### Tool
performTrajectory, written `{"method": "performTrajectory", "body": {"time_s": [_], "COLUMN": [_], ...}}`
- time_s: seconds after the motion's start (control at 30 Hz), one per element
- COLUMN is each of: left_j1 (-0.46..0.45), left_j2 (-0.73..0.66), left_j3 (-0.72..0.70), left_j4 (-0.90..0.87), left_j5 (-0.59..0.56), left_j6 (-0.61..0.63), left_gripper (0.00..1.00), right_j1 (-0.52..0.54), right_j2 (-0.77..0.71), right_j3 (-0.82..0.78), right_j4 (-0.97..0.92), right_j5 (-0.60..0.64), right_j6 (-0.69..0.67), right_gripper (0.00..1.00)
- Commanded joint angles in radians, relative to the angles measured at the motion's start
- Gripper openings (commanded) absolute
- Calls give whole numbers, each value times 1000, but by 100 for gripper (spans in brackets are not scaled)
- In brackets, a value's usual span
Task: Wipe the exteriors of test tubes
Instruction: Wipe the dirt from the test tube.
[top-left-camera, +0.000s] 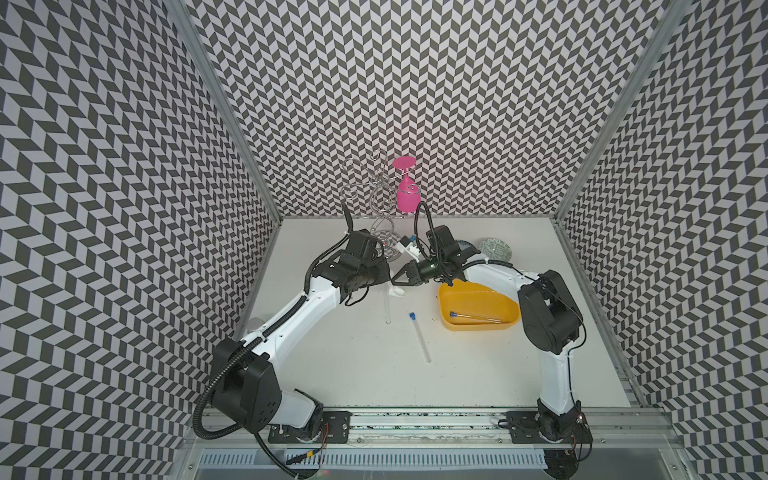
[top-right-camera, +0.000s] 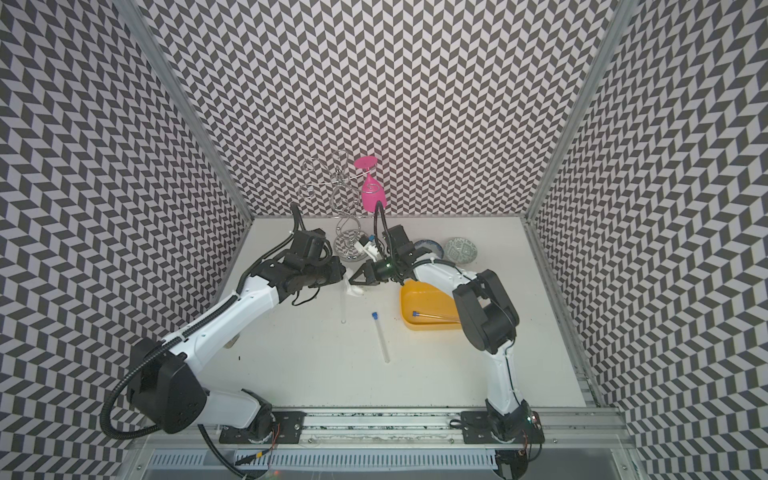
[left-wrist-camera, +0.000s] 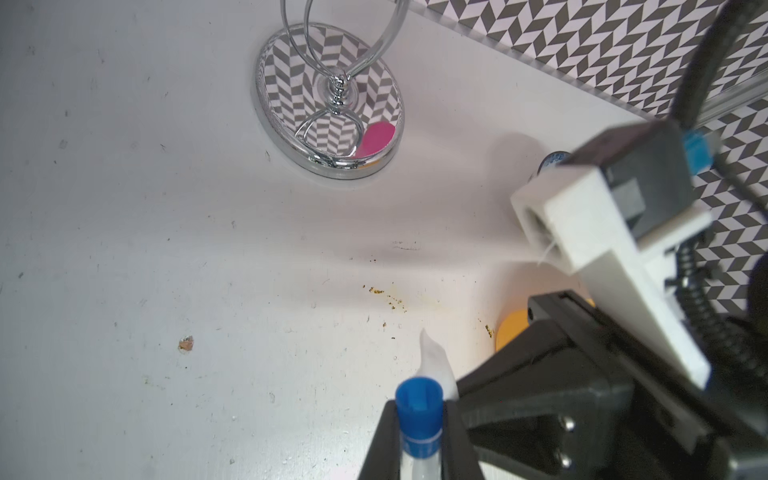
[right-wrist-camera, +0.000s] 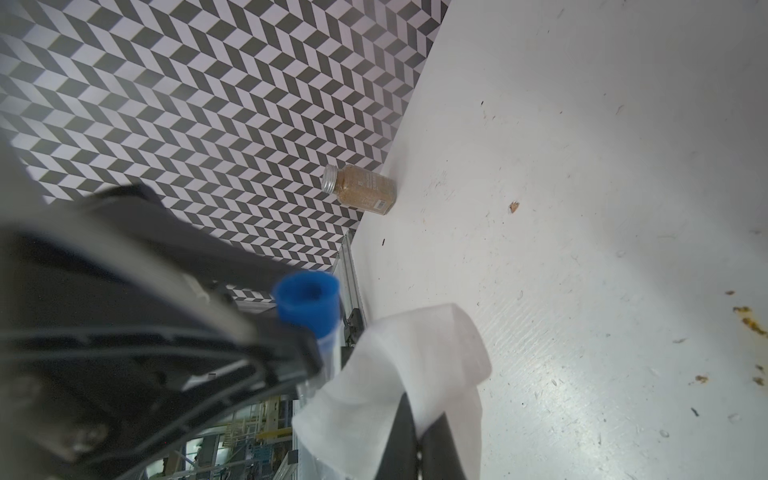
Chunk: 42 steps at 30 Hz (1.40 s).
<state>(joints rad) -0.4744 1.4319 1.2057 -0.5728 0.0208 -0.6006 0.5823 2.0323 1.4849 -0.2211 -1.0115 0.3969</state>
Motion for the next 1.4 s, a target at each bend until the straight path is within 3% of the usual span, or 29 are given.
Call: {"method": "performTrajectory", "body": {"time_s": [0.0, 0.23, 0.57, 0.83, 0.9, 1.37], "left_j1": [10, 11, 11, 12, 11, 11], "left_j2": [11, 20, 2, -2, -7, -26], "left_j3": [41, 62, 72, 89, 99, 78], "left_j4": [44, 60, 86, 91, 82, 122], "left_j5": [-35, -29, -21, 10, 11, 56], "left_j6": [-1, -1, -17, -52, -51, -73], "left_gripper": [7, 7, 7, 7, 7, 7], "right_j1": [7, 7, 16, 17, 18, 35], "right_j2": [-101, -154, -128, 13, 57, 60], "right_j3": [-94, -265, -427, -571, -581, -574], "right_j4": [205, 469, 936, 1841, 1991, 1907], "right_j5": [-85, -150, -177, -51, -4, 24], "right_j6": [129, 396, 903, 1673, 1800, 1799], "right_gripper": [0, 0, 0, 0, 0, 0]}}
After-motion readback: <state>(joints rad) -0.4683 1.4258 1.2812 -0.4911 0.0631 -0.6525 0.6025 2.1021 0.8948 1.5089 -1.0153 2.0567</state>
